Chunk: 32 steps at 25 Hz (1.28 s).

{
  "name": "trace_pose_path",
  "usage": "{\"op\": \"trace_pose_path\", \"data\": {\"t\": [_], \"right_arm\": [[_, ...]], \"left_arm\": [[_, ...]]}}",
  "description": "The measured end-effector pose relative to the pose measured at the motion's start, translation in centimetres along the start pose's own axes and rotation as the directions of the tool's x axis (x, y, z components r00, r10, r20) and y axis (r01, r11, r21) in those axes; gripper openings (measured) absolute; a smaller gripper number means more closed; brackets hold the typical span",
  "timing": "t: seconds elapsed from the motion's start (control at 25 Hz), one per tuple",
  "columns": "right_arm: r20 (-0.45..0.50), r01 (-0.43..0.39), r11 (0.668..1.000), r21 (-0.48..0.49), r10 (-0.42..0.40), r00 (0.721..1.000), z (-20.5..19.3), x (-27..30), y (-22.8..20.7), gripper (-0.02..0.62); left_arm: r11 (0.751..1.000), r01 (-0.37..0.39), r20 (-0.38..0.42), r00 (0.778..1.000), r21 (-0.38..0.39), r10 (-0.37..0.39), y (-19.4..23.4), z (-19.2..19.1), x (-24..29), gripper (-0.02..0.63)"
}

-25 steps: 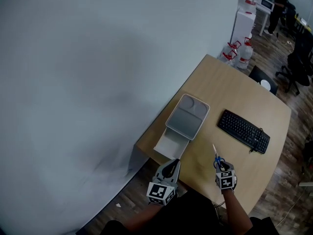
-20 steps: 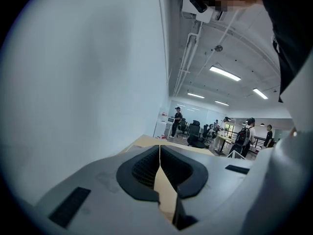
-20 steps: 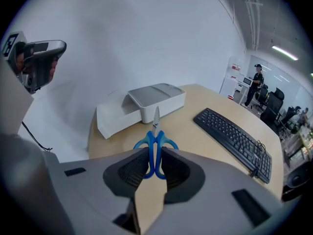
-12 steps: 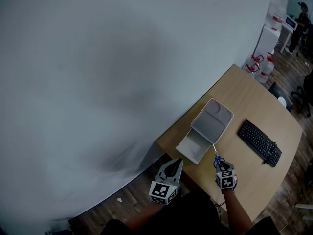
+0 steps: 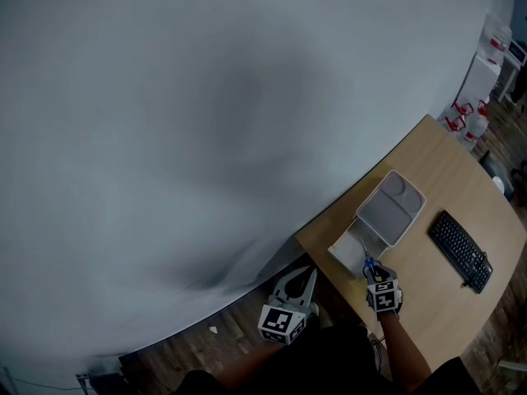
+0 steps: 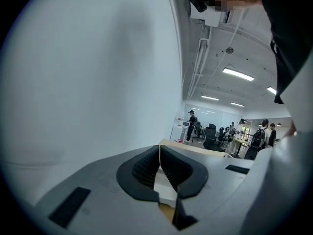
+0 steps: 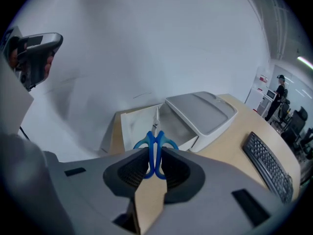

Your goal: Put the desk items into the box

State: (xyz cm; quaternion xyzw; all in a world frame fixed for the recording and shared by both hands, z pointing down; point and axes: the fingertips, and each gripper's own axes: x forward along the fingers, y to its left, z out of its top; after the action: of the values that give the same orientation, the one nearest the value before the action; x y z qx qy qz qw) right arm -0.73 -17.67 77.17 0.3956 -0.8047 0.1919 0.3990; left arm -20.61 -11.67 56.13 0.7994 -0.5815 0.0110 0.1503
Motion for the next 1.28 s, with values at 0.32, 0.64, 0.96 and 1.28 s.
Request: {"op": "trace_pose_path", "data": {"t": [0.32,0.64,0.96,1.28], "right_arm": [[-0.032,-0.011,1.000,-0.014,0.011,0.999,1.2,3.2,1.9,0.138],[-0.062,0.000,1.000,-0.029,-0.001,0.998,1.6,5.6,1.7,0.138],[-0.132,0.007,0.997,-0.079,-0.018,0.991,1.1,7.2,1.7,0.140],[-0.113,0.016,0.998,-0.061,-0.023,0.993,1.4,7.8,1.6,0.157]], "left_arm": [[1.000,-0.007,-0.025,1.000,-0.002,0.007,1.7,-0.6,-0.5,0.018],[1.000,-0.012,-0.022,1.000,-0.012,0.012,2.5,-0.9,-0.7,0.018],[1.000,-0.001,-0.022,1.000,-0.003,0.001,2.1,-0.6,-0.5,0.018],[1.000,-0.005,-0.017,1.000,-0.018,0.005,2.1,-0.6,-0.3,0.018]]}}
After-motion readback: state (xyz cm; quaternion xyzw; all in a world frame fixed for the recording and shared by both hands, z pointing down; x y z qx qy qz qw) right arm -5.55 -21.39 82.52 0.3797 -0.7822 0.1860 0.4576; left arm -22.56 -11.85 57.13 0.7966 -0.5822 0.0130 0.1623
